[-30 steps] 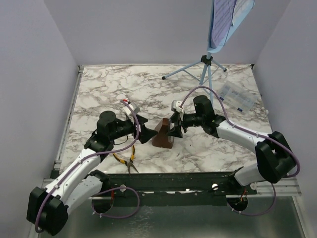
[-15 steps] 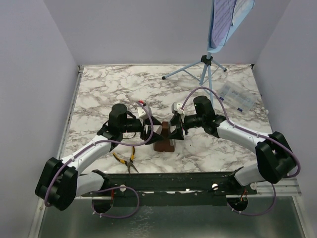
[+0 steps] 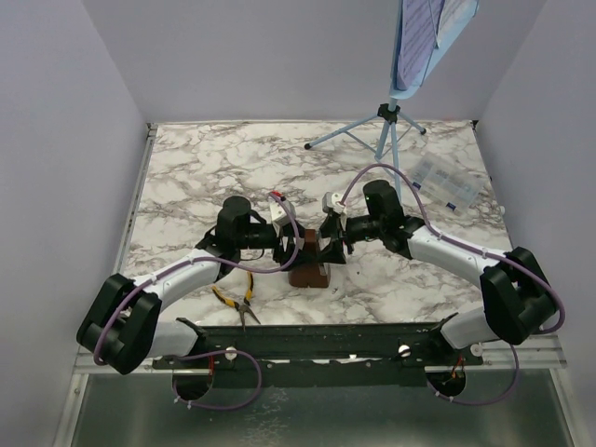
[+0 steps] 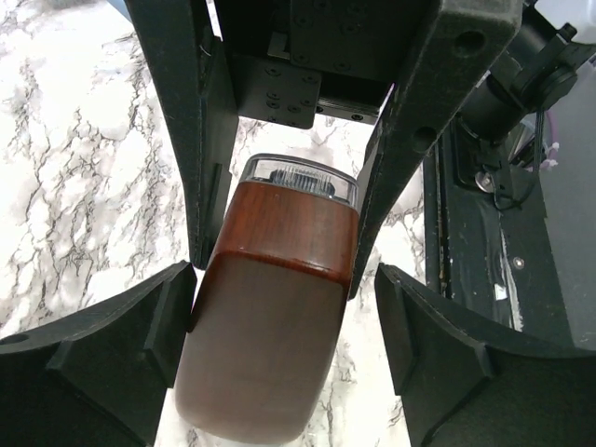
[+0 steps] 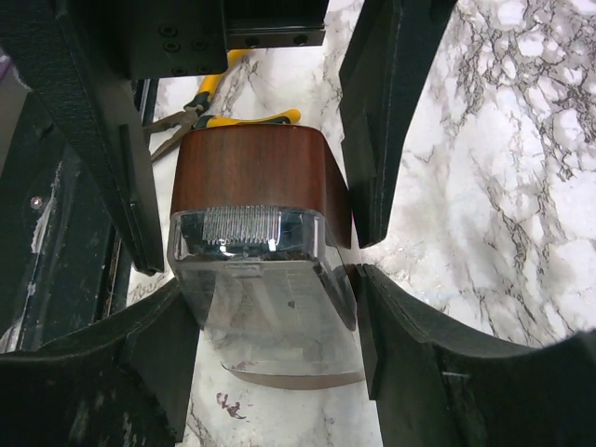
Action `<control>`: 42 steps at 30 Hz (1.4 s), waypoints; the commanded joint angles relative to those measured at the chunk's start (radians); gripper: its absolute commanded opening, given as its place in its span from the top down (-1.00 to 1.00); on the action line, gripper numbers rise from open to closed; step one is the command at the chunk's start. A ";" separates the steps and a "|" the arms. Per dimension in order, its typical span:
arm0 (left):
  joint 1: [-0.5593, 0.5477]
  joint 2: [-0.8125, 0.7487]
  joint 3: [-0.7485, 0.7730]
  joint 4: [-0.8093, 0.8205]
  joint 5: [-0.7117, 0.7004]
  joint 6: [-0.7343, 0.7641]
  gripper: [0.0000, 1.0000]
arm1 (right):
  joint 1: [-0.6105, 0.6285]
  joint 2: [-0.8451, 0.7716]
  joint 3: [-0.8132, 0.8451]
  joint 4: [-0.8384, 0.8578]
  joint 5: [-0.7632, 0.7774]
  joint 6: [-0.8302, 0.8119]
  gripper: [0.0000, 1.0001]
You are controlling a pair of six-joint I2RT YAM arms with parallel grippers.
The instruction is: Set up the instrument practice props
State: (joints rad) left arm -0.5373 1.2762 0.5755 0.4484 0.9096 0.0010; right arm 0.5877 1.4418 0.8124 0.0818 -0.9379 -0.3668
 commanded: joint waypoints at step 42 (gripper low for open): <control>-0.009 -0.077 0.006 -0.145 -0.020 0.208 0.94 | -0.025 -0.056 -0.149 0.316 -0.102 0.171 -0.36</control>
State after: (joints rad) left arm -0.5491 1.2018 0.5655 0.3260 0.9043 0.1669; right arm 0.5636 1.3598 0.6590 0.3298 -0.9981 -0.2333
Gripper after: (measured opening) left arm 0.585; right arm 0.665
